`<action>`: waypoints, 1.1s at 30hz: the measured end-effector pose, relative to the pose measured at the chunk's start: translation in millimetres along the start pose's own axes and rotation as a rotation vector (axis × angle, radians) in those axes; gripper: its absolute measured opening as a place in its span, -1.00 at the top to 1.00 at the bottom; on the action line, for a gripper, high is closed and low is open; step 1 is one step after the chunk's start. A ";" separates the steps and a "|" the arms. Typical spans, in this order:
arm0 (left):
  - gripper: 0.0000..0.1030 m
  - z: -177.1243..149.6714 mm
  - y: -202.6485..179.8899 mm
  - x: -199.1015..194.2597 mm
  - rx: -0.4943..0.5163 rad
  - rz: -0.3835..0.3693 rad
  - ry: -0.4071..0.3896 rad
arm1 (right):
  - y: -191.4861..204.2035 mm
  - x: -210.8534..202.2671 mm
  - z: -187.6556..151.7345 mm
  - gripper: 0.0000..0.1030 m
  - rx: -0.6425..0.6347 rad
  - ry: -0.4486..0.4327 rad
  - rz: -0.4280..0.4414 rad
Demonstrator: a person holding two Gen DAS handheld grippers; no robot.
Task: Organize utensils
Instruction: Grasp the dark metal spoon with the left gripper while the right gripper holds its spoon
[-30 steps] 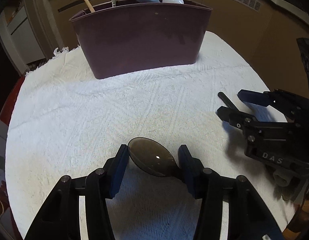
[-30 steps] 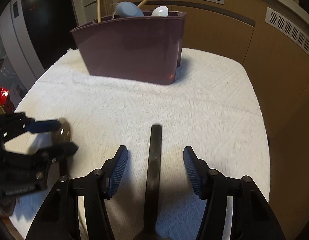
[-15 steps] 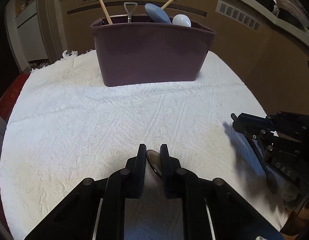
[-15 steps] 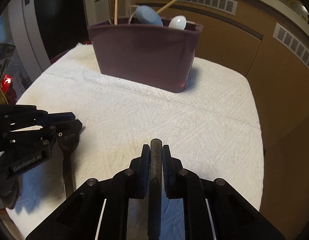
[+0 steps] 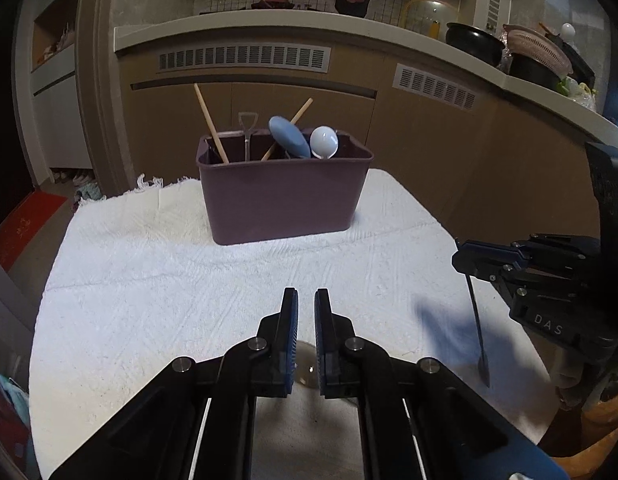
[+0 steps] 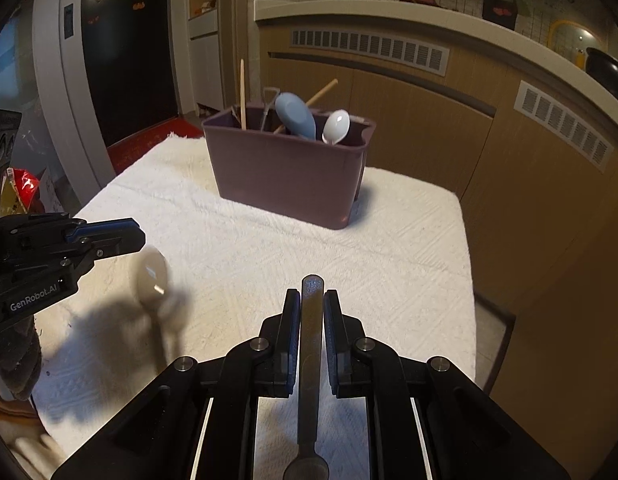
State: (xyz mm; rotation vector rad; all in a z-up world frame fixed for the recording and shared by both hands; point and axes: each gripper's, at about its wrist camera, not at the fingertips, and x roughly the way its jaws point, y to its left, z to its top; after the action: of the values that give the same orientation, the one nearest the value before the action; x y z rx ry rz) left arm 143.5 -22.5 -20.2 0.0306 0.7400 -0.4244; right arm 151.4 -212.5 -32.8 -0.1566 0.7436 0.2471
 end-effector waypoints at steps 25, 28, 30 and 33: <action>-0.05 -23.8 27.7 87.0 -0.277 0.028 0.486 | -10.1 29.1 -29.9 0.71 0.046 0.099 0.025; -0.08 -25.5 5.4 92.9 -0.169 0.078 0.457 | -18.1 26.2 -36.5 0.61 0.064 0.099 0.005; -0.08 -32.4 -11.4 92.5 -0.083 0.101 0.437 | -24.3 23.9 -41.7 0.54 0.078 0.096 -0.019; -0.09 -46.0 -27.9 85.0 0.016 0.156 0.370 | -28.8 22.8 -49.8 0.53 0.090 0.103 -0.047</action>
State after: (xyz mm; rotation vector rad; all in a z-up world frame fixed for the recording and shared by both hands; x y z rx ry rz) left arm 158.8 -70.9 -107.0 0.1839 1.0900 -0.2775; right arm 143.2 -247.6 -83.0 -0.1017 0.8504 0.1615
